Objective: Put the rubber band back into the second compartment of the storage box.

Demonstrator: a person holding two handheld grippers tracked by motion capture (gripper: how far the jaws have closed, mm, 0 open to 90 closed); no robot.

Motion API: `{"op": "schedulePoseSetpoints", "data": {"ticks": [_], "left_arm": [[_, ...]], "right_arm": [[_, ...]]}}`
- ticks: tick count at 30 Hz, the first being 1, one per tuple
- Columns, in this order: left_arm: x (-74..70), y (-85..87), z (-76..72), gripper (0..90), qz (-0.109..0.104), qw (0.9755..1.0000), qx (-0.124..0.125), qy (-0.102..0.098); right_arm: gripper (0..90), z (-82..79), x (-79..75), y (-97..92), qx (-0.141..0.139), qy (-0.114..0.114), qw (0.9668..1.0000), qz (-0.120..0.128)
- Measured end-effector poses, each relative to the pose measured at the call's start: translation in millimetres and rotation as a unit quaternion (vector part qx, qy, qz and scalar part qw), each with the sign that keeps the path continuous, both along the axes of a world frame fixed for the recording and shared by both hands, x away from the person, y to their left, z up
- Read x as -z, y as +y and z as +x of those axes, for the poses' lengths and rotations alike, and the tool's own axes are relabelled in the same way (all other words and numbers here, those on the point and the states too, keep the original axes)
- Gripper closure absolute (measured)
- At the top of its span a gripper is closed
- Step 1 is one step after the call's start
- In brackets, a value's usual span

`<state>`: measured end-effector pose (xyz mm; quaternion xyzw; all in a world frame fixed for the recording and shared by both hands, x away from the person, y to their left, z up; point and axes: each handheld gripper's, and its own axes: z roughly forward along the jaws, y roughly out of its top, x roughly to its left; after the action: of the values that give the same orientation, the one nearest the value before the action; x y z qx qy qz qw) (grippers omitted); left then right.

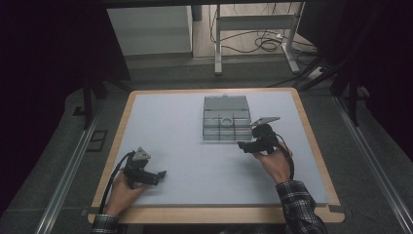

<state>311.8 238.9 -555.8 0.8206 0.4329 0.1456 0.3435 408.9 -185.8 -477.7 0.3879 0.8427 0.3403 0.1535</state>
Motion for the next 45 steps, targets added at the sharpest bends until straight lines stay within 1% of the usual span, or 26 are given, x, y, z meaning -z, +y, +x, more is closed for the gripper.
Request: {"op": "schedulePoseSetpoints", "data": {"ticks": [10,19,25,31,38,45], "left_arm": [[0.0,0.0,0.0,0.4,0.000,1.0000,0.000,0.000],[0.0,0.0,0.0,0.4,0.000,1.0000,0.000,0.000],[0.0,0.0,0.0,0.4,0.000,1.0000,0.000,0.000],[0.0,0.0,0.0,0.4,0.000,1.0000,0.000,0.000],[0.0,0.0,0.0,0.4,0.000,1.0000,0.000,0.000],[0.0,0.0,0.0,0.4,0.000,1.0000,0.000,0.000]], "right_arm": [[24.0,-6.9,1.9,-8.4,0.004,0.011,0.9999,0.000],[21.3,-13.4,1.6,-16.4,0.003,0.016,0.9999,-0.003],[20.0,-17.6,0.8,-24.0,0.007,0.018,0.9998,-0.005],[19.2,-22.4,-1.2,-31.6,0.016,0.017,0.9997,-0.009],[17.7,-29.0,-3.5,-41.4,0.025,0.021,0.9995,-0.005],[16.3,-36.3,-1.4,-52.1,0.034,0.028,0.9990,-0.004]]}}
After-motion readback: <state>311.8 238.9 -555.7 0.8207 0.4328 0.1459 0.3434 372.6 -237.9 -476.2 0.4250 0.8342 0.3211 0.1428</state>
